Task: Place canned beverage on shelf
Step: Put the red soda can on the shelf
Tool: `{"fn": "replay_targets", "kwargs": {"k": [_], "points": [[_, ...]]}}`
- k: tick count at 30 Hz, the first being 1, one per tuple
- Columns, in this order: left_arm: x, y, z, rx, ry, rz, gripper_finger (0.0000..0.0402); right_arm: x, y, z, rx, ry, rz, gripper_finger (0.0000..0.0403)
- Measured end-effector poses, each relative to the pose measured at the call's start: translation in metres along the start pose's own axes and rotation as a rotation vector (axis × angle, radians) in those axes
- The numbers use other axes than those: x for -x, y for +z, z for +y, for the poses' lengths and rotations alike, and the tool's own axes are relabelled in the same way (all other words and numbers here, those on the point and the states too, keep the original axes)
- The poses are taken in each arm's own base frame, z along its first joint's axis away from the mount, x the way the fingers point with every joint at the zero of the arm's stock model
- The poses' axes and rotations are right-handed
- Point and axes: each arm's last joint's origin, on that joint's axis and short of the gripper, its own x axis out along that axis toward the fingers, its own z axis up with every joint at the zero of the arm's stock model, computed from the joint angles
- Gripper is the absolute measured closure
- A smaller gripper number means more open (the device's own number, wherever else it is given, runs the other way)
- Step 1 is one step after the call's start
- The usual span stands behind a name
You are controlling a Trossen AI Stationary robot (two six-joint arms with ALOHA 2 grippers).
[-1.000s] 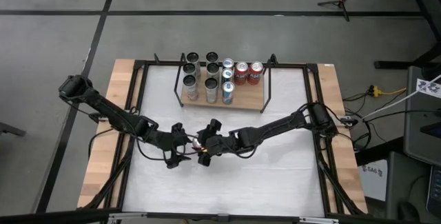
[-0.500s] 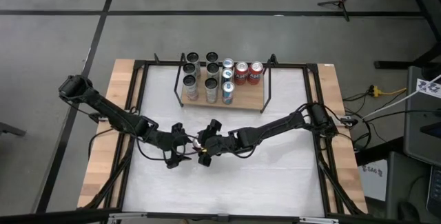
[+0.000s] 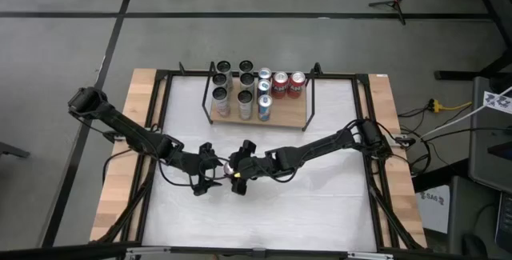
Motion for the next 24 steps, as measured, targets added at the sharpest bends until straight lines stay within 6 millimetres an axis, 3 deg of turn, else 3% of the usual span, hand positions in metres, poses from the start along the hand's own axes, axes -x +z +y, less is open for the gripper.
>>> {"fn": "replay_targets", "kwargs": {"k": [24], "points": [[0.0000,0.0000,0.0000,0.000,0.000,0.000,0.0052,-0.0008,0.0016,0.0008,-0.009,-0.019,-0.039,0.0100]]}}
